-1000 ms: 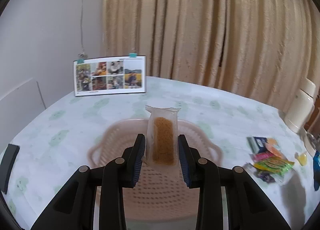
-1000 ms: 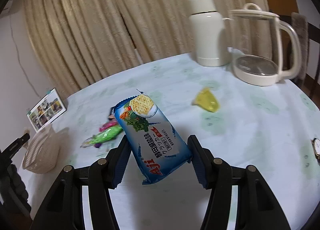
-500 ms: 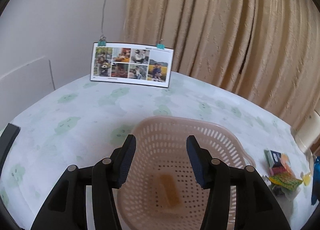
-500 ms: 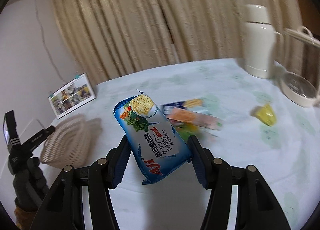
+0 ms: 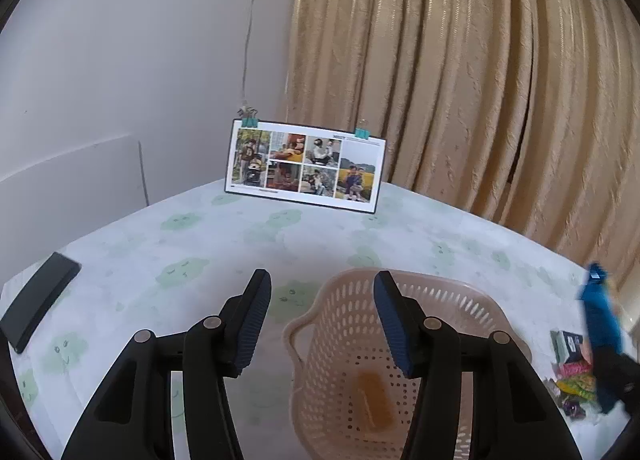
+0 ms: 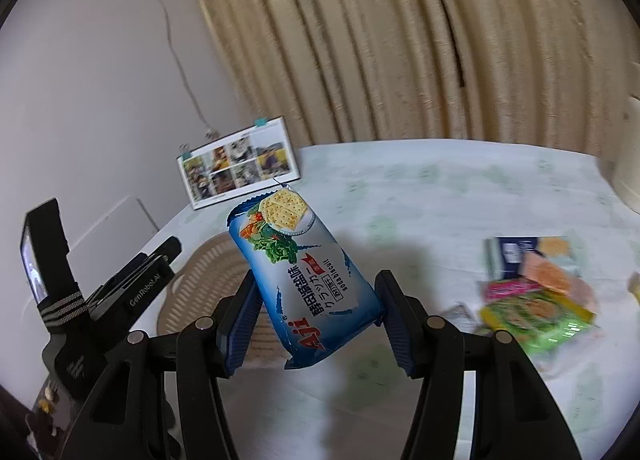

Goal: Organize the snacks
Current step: 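Drop the cake bar into the pink basket with the left gripper while the right carries the cracker packet, then lower the blue cracker packet into the basket and open the right gripper, then grasp the yellow jelly cup with the right gripper while the left grasps a small wrapped snack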

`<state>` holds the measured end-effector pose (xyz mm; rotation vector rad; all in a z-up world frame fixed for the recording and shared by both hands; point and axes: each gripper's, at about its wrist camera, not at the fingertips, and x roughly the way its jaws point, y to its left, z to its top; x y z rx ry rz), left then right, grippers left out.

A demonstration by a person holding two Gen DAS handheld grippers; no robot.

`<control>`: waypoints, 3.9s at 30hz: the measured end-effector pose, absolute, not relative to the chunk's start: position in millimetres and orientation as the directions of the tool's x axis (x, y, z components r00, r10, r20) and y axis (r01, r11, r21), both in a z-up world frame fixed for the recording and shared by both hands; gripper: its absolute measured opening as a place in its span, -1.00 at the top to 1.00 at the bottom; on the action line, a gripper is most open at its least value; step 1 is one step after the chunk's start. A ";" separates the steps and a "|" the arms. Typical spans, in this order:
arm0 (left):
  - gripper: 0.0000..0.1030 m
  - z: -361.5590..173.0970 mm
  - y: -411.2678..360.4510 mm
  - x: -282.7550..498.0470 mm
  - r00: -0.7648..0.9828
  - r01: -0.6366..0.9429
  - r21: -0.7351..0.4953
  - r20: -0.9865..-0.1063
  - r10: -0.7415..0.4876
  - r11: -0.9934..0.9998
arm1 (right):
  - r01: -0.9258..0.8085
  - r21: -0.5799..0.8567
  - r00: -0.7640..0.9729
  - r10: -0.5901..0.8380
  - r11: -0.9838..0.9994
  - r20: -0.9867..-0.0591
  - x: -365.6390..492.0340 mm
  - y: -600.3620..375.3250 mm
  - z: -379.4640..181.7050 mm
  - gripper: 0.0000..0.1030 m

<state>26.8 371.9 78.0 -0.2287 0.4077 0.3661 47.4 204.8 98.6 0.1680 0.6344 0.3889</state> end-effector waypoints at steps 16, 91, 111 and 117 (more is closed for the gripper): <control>-0.24 72.1 382.6 27.1 0.837 -0.417 -0.174 -0.457 0.302 0.892 | -0.326 0.319 0.698 0.454 0.890 -0.554 76.9 244.4 84.5 -0.25; -0.66 68.8 207.5 24.6 0.891 -0.009 0.085 -0.452 0.046 0.996 | 0.317 0.173 0.754 -0.137 0.932 -0.643 21.3 -87.0 37.7 -0.46; -0.66 22.1 138.5 62.7 0.731 0.283 0.080 -0.663 -0.161 0.956 | 0.222 0.000 0.616 -0.140 0.975 -0.775 86.9 -113.9 10.9 -0.46; -0.61 9.3 147.1 93.7 0.668 0.284 0.017 -0.721 -0.185 0.959 | 0.200 0.025 0.623 -0.108 0.980 -0.775 93.2 -112.0 9.7 0.15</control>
